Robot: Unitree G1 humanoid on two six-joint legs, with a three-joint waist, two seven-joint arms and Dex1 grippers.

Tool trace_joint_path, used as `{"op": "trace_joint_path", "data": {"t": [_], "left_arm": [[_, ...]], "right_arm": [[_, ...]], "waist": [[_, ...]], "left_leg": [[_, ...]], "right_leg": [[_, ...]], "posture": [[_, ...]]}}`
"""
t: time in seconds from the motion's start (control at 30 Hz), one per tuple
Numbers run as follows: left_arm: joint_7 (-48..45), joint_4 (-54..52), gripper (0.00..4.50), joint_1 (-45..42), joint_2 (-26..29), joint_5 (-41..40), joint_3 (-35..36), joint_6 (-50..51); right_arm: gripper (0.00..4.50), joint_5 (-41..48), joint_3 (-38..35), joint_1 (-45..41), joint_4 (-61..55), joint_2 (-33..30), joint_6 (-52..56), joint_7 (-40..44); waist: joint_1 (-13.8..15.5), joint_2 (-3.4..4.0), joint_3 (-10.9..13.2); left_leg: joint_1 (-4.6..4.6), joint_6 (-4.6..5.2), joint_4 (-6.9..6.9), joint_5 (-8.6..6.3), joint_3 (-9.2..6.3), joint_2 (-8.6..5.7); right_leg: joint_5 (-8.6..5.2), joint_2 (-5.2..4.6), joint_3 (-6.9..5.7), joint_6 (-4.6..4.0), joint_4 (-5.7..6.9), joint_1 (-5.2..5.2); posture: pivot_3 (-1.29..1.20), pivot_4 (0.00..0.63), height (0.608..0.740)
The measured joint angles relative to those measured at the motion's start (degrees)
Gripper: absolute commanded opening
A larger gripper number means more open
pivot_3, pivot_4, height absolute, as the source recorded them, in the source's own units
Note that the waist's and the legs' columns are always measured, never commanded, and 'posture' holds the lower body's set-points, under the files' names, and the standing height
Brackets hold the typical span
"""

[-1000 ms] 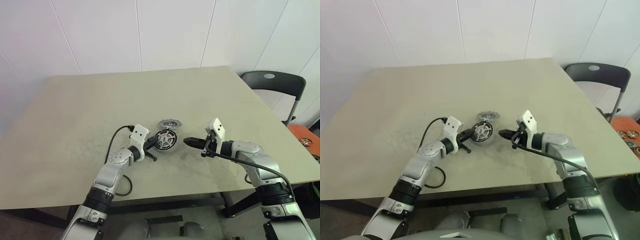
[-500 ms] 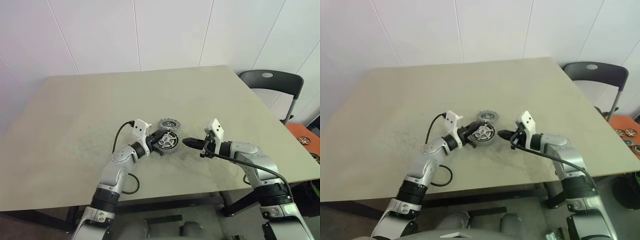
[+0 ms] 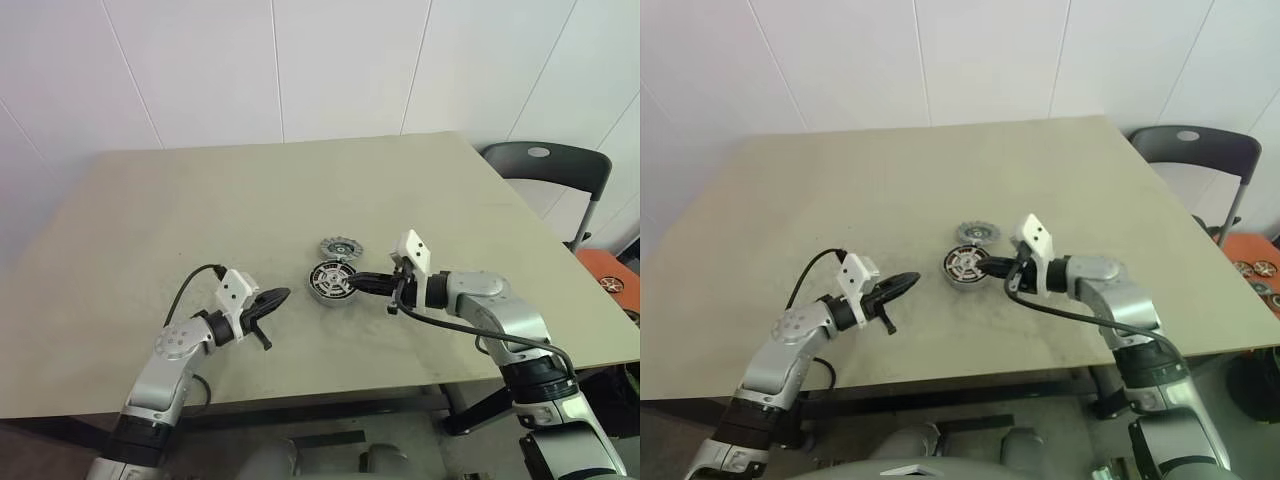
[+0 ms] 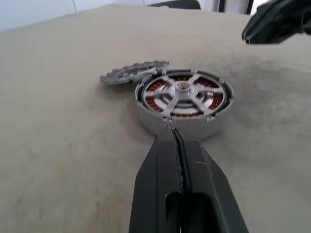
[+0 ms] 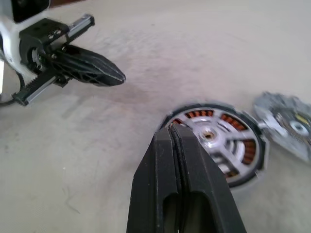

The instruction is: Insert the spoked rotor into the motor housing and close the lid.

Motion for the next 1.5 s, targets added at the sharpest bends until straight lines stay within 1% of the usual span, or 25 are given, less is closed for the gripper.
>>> {"op": "trace_joint_path", "data": {"t": [0.03, 0.17, 0.2, 0.27, 0.3, 0.37, 0.5, 0.53, 0.57, 0.93, 1.07, 1.13, 1.17, 1.2, 1.3, 1.33, 1.5], "left_arm": [[0.3, -0.1, 0.04, 0.0, -0.1, 0.2, 0.0, 0.0], [1.8, -0.2, 0.00, -0.2, -1.6, 0.7, -0.2, 0.0], [2.0, -0.2, 0.00, -0.2, -1.9, 0.9, -0.4, 0.0], [2.5, -0.2, 0.00, -0.2, -2.2, 1.2, -0.5, 0.0], [2.7, -0.2, 0.00, -0.3, -2.3, 1.4, -0.5, 0.0], [2.9, -0.2, 0.00, -0.5, -2.3, 1.7, -0.5, -0.1], [3.2, -0.2, 0.00, -0.5, -2.3, 1.8, -0.5, -0.1], [3.3, -0.2, 0.00, -0.5, -2.4, 1.8, -0.5, -0.1], [3.4, -0.2, 0.00, -0.5, -2.4, 1.8, -0.5, -0.1], [4.1, 0.0, 0.00, -1.1, -3.0, 1.8, -0.5, -0.4], [4.3, 0.1, 0.00, -1.5, -3.9, 1.9, -0.6, -0.6], [4.6, 0.1, 0.00, -1.7, -4.2, 1.9, -0.6, -0.8], [4.7, 0.1, 0.00, -1.8, -4.3, 2.0, -0.6, -0.8], [4.8, 0.1, 0.00, -1.9, -4.4, 2.1, -0.6, -0.9], [5.0, 0.2, 0.00, -2.3, -4.6, 2.4, -0.6, -1.0], [5.0, 0.2, 0.00, -2.4, -4.7, 2.5, -0.7, -1.0], [5.1, 0.4, 0.00, -2.5, -5.0, 2.9, -0.7, -1.1]], "right_arm": [[0.00, -1.0, 1.0, -0.7, 0.2, -0.2, -0.6, 0.2], [0.76, -9.9, 8.6, -4.4, 3.3, -3.3, -6.8, 2.1], [1.15, -11.9, 10.1, -5.0, 4.2, -3.8, -8.6, 2.6], [1.66, -14.8, 12.5, -6.0, 5.6, -4.3, -11.5, 3.8], [2.04, -16.2, 13.4, -6.3, 6.1, -4.4, -12.8, 4.3], [2.64, -19.5, 15.6, -7.5, 7.4, -5.1, -15.9, 4.8], [3.87, -23.4, 16.9, -9.3, 9.6, -5.2, -20.1, 5.0], [4.10, -23.9, 17.0, -9.7, 10.0, -5.1, -20.8, 5.0], [4.47, -24.7, 17.1, -10.2, 10.3, -5.0, -21.7, 4.9], [4.49, -31.8, 17.7, -11.4, 15.1, -3.2, -28.3, 1.6], [3.63, -33.8, 18.2, -11.4, 16.5, -2.8, -31.5, 0.1], [2.97, -34.6, 18.6, -11.4, 16.9, -2.8, -32.5, -0.6], [2.71, -35.0, 18.7, -11.4, 17.2, -2.8, -32.7, -0.7], [2.33, -35.3, 18.7, -11.4, 17.3, -2.7, -32.9, -1.0], [1.55, -35.6, 18.6, -11.7, 16.7, -2.7, -33.7, -1.3], [1.44, -35.6, 18.5, -11.8, 16.5, -2.6, -33.9, -1.3], [1.44, -35.6, 17.7, -11.8, 15.8, -2.5, -33.3, -1.1]], "waist": [[0.0, 0.00, 0.0], [-0.2, 0.01, 0.0], [-0.2, 0.01, 0.0], [-0.2, 0.01, 0.0], [-0.2, 0.01, 0.0], [-0.2, 0.01, 0.0], [-0.2, 0.01, 0.0], [-0.2, 0.01, 0.0], [-0.2, 0.01, 0.0], [-0.2, 0.00, 0.0], [-0.3, 0.00, 0.0], [-0.3, 0.00, 0.0], [-0.3, 0.00, 0.0], [-0.2, 0.01, 0.0], [-0.3, -0.01, 0.0], [-0.3, -0.01, 0.0], [-0.3, 0.00, -0.1]], "left_leg": [[0.00, 0.00, 0.00, 0.00, 0.01, 0.00], [0.01, 0.00, -0.02, 0.00, 0.02, 0.00], [0.01, 0.00, -0.03, 0.00, 0.02, 0.00], [0.00, 0.00, -0.05, 0.00, 0.02, 0.00], [0.00, 0.00, -0.05, 0.00, 0.01, 0.00], [0.00, 0.00, -0.03, 0.00, 0.02, 0.00], [0.02, 0.00, -0.02, 0.00, 0.01, 0.00], [0.02, 0.00, -0.03, 0.00, 0.01, 0.00], [0.02, 0.00, -0.03, 0.00, 0.01, 0.00], [0.08, 0.00, -0.03, 0.00, 0.00, 0.00], [0.16, -0.01, 0.01, 0.01, 0.00, 0.01], [0.18, -0.04, 0.04, 0.03, 0.00, 0.01], [0.18, -0.04, 0.05, 0.04, 0.00, 0.01], [0.18, -0.04, 0.06, 0.04, 0.00, 0.01], [0.20, -0.04, 0.04, 0.04, -0.01, 0.03], [0.21, -0.04, 0.04, 0.04, -0.01, 0.04], [0.27, -0.06, 0.06, 0.05, 0.03, 0.16]], "right_leg": [[0.00, 0.00, 0.00, 0.00, 0.00, 0.00], [0.01, 0.00, 0.00, 0.02, -0.01, -0.04], [0.02, 0.00, 0.00, 0.03, 0.00, -0.04], [0.02, 0.00, 0.00, 0.04, 0.01, -0.03], [0.02, 0.01, 0.00, 0.04, 0.01, -0.03], [0.02, 0.00, 0.00, 0.04, 0.01, -0.03], [0.02, 0.01, 0.00, 0.04, 0.02, -0.02], [0.02, 0.01, 0.00, 0.04, 0.02, -0.02], [0.02, 0.01, 0.00, 0.04, 0.02, -0.02], [0.02, 0.02, 0.00, 0.03, 0.03, -0.01], [0.03, 0.05, 0.01, 0.01, 0.09, 0.04], [0.04, 0.06, 0.01, -0.04, 0.11, 0.06], [0.04, 0.06, 0.01, -0.06, 0.11, 0.07], [0.05, 0.06, 0.01, -0.06, 0.11, 0.07], [0.05, 0.08, 0.01, -0.05, 0.10, 0.07], [0.05, 0.09, 0.01, -0.06, 0.11, 0.07], [0.11, 0.17, 0.00, -0.22, 0.13, 0.09]], "posture": [[0.00, 0.000, 0.740], [0.00, 0.000, 0.740], [0.00, 0.000, 0.740], [0.00, 0.000, 0.740], [0.00, 0.000, 0.740], [0.00, 0.000, 0.740], [0.00, 0.000, 0.740], [0.00, 0.000, 0.740], [0.00, 0.000, 0.740], [0.00, 0.000, 0.740], [0.00, 0.000, 0.740], [0.00, 0.000, 0.740], [0.00, 0.000, 0.740], [0.00, 0.000, 0.740], [0.00, 0.000, 0.740], [0.00, 0.000, 0.740], [0.00, 0.000, 0.740]]}}
